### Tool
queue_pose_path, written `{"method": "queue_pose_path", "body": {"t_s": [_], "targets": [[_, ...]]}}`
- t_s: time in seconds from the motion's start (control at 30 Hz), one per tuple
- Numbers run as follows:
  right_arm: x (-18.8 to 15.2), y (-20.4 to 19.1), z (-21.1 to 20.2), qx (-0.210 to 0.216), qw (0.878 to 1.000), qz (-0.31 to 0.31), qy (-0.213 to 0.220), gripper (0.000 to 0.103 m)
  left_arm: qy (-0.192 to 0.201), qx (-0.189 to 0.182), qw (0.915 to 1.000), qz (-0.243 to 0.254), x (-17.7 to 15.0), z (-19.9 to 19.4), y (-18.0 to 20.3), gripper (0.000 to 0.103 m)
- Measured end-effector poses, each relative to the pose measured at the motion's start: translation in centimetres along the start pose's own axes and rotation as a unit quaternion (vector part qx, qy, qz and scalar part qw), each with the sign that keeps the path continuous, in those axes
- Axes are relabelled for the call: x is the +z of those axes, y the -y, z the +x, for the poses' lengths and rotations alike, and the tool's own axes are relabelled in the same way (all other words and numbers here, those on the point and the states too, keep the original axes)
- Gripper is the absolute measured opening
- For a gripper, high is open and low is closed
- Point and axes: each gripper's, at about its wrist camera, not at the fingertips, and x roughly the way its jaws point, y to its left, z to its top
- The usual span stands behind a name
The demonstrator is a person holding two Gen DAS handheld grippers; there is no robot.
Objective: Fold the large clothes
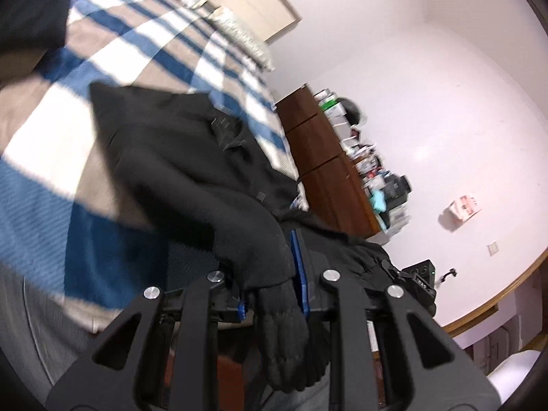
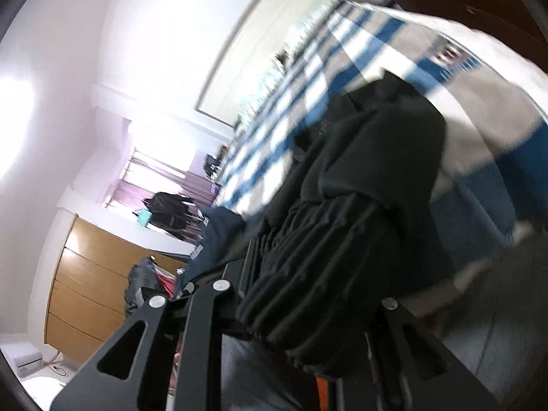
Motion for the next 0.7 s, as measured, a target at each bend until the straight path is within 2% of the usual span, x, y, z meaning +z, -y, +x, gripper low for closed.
{"method": "queue_pose_path", "body": {"t_s": [0.13,0.33,0.53,0.7], "targets": [[5.1,-1.6,1.7,0.015,0.999,0.002,0.029,0.017,0.025,-0.016,0.9995,0.002,4.6,1.1,0.6,0.021],[11.6,-2.8,6.5,0.013,0.999,0.005,0.039,0.017,0.045,0.002,0.9989,0.014,10.9,4.5,1.1,0.022],[18.8,-2.3,14.0,-0.014,1.000,0.013,0.024,0.017,0.043,0.015,0.9981,-0.041,17.3,9.8,-2.5,0.022],[23.4,0.5,21.1,-0.056,0.998,0.035,0.006,0.017,0.020,0.059,0.9955,-0.071,21.7,15.6,-6.8,0.022]]}}
